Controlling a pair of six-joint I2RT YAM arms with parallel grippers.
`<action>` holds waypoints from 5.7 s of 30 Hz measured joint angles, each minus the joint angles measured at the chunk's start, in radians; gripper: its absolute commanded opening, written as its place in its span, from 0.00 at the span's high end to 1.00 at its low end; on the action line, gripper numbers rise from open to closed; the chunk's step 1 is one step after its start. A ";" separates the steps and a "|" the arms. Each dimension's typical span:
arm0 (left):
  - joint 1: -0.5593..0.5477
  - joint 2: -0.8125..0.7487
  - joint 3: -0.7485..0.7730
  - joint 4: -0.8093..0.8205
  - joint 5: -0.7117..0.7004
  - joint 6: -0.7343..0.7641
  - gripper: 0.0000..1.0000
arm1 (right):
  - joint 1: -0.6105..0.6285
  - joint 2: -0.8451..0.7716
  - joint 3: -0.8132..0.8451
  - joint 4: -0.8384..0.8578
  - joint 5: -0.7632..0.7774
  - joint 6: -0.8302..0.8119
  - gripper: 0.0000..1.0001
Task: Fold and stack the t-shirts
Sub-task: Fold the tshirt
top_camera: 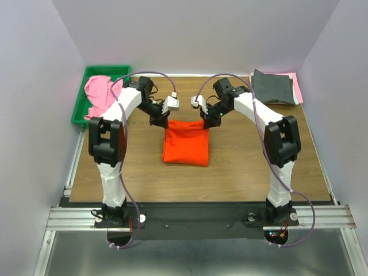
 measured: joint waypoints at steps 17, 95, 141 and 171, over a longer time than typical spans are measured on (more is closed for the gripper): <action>0.002 0.152 -0.140 0.209 -0.035 -0.171 1.00 | -0.013 0.204 0.008 0.058 -0.047 0.079 0.99; -0.303 -0.318 -0.599 0.637 -0.129 -0.429 1.00 | 0.109 0.321 -0.024 0.252 -0.284 1.009 0.88; -0.306 -0.395 -0.654 0.784 -0.218 -0.296 1.00 | 0.089 0.283 0.112 0.246 -0.200 0.942 0.82; -0.248 -0.294 -0.624 0.826 -0.229 -0.274 0.93 | 0.080 0.337 0.042 0.253 -0.254 0.856 0.87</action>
